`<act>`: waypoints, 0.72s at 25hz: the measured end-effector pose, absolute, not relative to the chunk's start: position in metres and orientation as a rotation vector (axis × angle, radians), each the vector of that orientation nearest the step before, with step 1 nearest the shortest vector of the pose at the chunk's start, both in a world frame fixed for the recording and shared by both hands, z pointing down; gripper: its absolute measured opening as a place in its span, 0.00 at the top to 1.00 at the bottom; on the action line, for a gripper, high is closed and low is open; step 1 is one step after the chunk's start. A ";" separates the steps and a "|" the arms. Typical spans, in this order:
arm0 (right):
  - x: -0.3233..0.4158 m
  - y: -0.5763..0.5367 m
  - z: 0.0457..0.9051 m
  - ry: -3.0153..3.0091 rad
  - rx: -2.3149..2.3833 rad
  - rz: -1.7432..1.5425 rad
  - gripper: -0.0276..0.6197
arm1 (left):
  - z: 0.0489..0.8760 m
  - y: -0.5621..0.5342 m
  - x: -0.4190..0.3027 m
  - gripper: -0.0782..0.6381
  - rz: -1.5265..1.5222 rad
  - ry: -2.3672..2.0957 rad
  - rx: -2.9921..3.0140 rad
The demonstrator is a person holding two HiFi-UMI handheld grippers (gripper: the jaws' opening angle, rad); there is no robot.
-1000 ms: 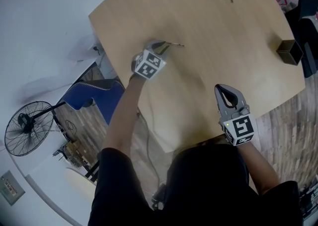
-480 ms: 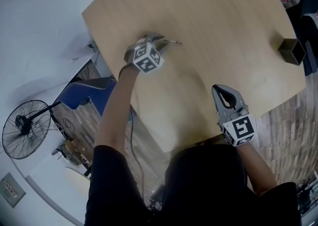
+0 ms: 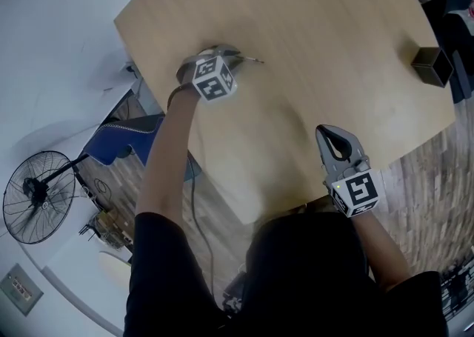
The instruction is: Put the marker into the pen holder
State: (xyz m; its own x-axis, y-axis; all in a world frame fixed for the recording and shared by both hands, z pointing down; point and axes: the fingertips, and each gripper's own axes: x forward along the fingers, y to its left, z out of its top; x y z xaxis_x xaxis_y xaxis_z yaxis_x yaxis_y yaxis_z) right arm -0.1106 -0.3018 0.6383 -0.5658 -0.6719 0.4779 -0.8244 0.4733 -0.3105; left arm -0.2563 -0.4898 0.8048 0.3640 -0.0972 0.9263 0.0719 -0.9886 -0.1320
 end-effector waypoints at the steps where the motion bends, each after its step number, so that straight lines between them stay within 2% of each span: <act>1: -0.107 -0.299 0.638 -2.425 1.287 0.756 0.96 | 0.805 -0.489 -0.256 0.78 -1.707 0.008 -2.457; 18: -0.058 -0.249 0.621 -2.454 1.398 0.845 0.96 | 0.805 -0.463 -0.246 0.83 -1.958 0.038 -2.247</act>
State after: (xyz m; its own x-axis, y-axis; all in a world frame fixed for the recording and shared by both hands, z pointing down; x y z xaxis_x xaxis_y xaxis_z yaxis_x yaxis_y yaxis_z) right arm -0.0583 -0.2492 0.6213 -0.5356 -0.7270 0.4296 -0.8374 0.3916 -0.3814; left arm -0.2460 -0.4633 0.8049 0.1426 -0.1245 0.9819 0.0860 -0.9867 -0.1376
